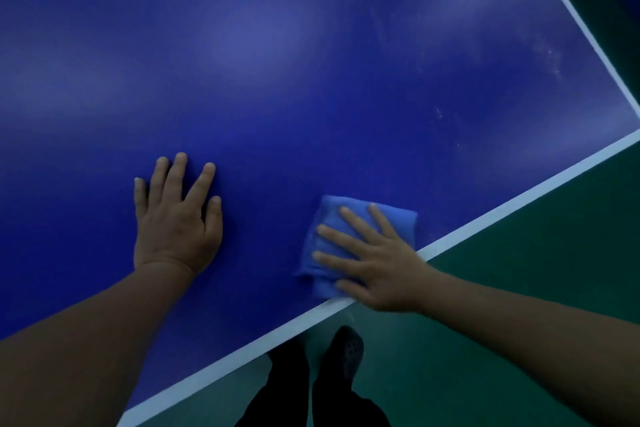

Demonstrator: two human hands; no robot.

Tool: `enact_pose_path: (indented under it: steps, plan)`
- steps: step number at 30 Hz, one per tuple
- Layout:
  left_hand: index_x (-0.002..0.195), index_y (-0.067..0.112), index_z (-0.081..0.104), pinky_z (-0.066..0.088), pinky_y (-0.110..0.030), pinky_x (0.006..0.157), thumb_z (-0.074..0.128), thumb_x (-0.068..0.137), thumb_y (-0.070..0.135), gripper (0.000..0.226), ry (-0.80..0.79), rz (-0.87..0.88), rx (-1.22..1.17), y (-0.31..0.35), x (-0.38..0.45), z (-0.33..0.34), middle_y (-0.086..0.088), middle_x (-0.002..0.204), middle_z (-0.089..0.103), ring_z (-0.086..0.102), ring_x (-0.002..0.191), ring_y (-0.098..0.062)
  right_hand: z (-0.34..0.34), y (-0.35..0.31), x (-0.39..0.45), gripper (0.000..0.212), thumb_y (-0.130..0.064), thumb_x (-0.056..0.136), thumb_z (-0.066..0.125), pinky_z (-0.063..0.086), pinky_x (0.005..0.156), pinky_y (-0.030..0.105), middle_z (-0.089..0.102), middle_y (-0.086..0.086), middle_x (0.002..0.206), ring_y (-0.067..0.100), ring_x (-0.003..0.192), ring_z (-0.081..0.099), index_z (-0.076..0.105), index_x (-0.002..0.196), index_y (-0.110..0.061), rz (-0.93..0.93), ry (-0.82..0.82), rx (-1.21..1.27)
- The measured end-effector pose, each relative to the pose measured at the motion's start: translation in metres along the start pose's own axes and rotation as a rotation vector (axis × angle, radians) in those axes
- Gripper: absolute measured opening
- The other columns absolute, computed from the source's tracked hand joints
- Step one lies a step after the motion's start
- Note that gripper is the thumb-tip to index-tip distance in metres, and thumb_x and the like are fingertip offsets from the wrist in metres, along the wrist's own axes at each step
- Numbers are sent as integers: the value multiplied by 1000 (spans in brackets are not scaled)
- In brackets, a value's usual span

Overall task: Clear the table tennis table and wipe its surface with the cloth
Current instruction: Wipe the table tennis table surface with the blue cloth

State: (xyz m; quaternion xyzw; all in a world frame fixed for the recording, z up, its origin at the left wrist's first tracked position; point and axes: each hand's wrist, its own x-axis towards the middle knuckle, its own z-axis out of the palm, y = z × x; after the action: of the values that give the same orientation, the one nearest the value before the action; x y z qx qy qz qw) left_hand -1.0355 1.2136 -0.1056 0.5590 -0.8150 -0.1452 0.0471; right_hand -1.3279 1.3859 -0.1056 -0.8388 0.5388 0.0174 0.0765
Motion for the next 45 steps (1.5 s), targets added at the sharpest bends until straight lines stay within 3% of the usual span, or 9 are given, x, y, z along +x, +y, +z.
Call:
enact_pose_path:
  steps: [4, 8, 13, 16, 23, 29, 37, 42, 45]
  plan:
    - [153, 24, 35, -5, -48, 122, 25, 96, 47, 62, -3, 0, 3, 1, 0, 0, -11, 163, 21, 5, 153, -28, -13, 80, -48, 63, -66, 98, 11, 9, 117, 66, 12, -3, 166, 25, 153, -2, 15, 156, -42, 499, -98, -7]
    - [152, 24, 36, -4, -50, 122, 26, 96, 46, 62, 1, 4, -8, 1, -1, -1, -12, 163, 22, 7, 153, -28, -22, 65, 16, 70, -55, 90, 18, -4, 120, 61, 7, -7, 167, 27, 153, -4, 23, 156, -35, 1081, 9, 151]
    - [152, 24, 36, -2, -52, 122, 26, 96, 47, 62, 2, -3, -1, 1, -1, 1, -12, 163, 22, 7, 153, -28, -1, -44, 59, 56, -54, 99, 34, 5, 118, 66, 25, -1, 164, 35, 152, 11, 37, 151, -35, 428, 71, 82]
    - [152, 24, 36, -2, -52, 122, 27, 96, 46, 62, -2, -2, -5, 1, 0, 1, -12, 162, 22, 7, 152, -29, 0, 10, 25, 57, -55, 98, 33, 8, 117, 68, 26, -1, 163, 35, 152, 14, 29, 152, -36, 310, 31, 44]
    - [152, 23, 37, 0, -53, 122, 27, 95, 46, 63, 4, 5, 10, 2, 1, 2, -13, 162, 23, 8, 152, -29, -19, 110, 10, 62, -51, 98, 25, -1, 119, 63, 8, -8, 167, 28, 153, 1, 19, 158, -34, 1336, 142, 180]
    - [152, 22, 38, -1, -53, 121, 25, 95, 47, 63, 3, 9, 47, 1, 1, 3, -15, 161, 24, 10, 151, -31, -3, 25, 5, 56, -52, 100, 33, 4, 118, 65, 21, -6, 164, 30, 154, 7, 30, 154, -35, 403, 28, 63]
    - [153, 21, 35, -10, -44, 120, 22, 96, 48, 64, 0, 24, 89, 3, 3, 4, -15, 161, 25, 10, 151, -32, -22, 110, 44, 60, -53, 101, 18, -5, 117, 67, -3, -11, 167, 30, 153, -9, 5, 158, -39, 1259, 62, 138]
    - [154, 24, 32, -6, -49, 119, 18, 97, 54, 66, -37, 7, 187, 0, 3, 6, -12, 162, 24, 13, 151, -32, -10, 28, 90, 58, -56, 100, 22, -5, 117, 66, 15, -7, 166, 31, 154, 0, 25, 155, -38, 545, 55, 74]
    - [155, 28, 29, -6, -53, 118, 16, 97, 60, 68, -56, -36, 251, 2, 1, 5, -11, 163, 22, 14, 151, -32, -14, 87, 91, 57, -55, 98, 27, 3, 117, 68, 24, -7, 164, 32, 153, 9, 34, 152, -38, 348, 58, 55]
